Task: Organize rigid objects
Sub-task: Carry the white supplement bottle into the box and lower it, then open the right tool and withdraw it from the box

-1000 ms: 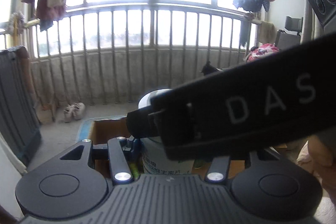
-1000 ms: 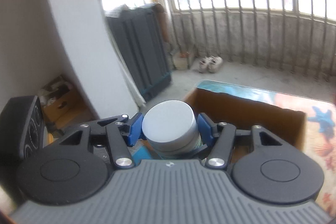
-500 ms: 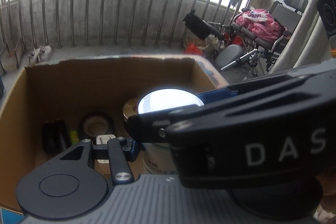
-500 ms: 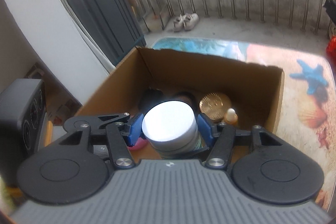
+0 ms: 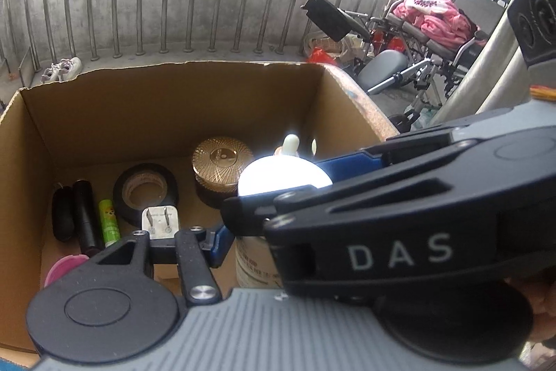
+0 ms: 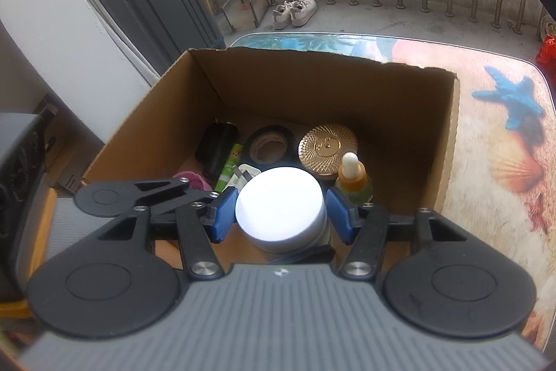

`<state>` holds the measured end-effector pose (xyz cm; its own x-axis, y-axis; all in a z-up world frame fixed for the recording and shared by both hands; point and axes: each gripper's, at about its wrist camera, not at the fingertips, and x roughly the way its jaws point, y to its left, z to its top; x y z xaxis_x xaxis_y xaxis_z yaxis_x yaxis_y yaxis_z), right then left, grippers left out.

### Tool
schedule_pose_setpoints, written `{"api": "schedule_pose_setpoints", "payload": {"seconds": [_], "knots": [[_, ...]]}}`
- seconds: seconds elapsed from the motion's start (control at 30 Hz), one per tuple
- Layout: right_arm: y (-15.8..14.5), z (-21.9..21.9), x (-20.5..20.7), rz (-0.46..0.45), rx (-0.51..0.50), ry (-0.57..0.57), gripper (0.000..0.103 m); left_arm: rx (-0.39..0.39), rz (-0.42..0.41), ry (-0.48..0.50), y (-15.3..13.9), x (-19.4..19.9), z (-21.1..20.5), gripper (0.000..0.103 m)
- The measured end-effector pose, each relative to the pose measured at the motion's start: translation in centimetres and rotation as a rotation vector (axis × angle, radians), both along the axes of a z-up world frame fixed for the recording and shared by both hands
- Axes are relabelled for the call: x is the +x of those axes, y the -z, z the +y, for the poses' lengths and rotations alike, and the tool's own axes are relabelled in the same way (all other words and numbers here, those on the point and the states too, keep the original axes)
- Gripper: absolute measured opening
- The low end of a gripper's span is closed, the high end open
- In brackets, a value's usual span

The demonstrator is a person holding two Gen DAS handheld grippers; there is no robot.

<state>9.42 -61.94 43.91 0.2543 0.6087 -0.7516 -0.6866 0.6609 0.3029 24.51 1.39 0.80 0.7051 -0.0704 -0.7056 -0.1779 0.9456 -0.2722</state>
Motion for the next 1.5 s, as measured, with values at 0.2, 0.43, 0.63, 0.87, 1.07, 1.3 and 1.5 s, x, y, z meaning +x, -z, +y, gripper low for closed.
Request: {"api": "schedule_pose_setpoints", "payload": {"seconds": [0.2,0.43,0.63,0.87,1.07,1.3,1.5], "knots": [[0.2,0.1,-0.4,-0.016,-0.017,-0.015,0.055,0.045,0.013,-0.010,0.0,-0.1,-0.2,0.070],[-0.1,0.3,-1.2,-0.026,-0.034,-0.015,0.056,0.088,0.001,-0.027,-1.1,-1.4,-0.3,0.079],[-1.0,-0.2,-1.7,-0.040,-0.003,0.008,0.061,0.106,0.000,-0.042,-1.8,-2.8,-0.4,0.079],[-2.8,-1.8,-2.9,-0.063,0.042,0.041,0.064,0.120,-0.025,-0.059,-3.3,-4.8,-0.2,0.081],[-4.1,-3.0,-4.7,-0.079,0.072,0.063,0.066,0.134,-0.053,-0.066,-4.5,-6.8,-0.6,0.086],[-6.4,-6.7,-8.6,-0.112,0.175,0.161,0.078,0.128,-0.117,-0.077,-6.1,-10.5,-0.6,0.102],[-5.9,-10.7,-14.3,-0.146,0.255,0.333,0.099,0.208,-0.057,-0.177,-6.3,-13.6,-0.6,0.103]]}}
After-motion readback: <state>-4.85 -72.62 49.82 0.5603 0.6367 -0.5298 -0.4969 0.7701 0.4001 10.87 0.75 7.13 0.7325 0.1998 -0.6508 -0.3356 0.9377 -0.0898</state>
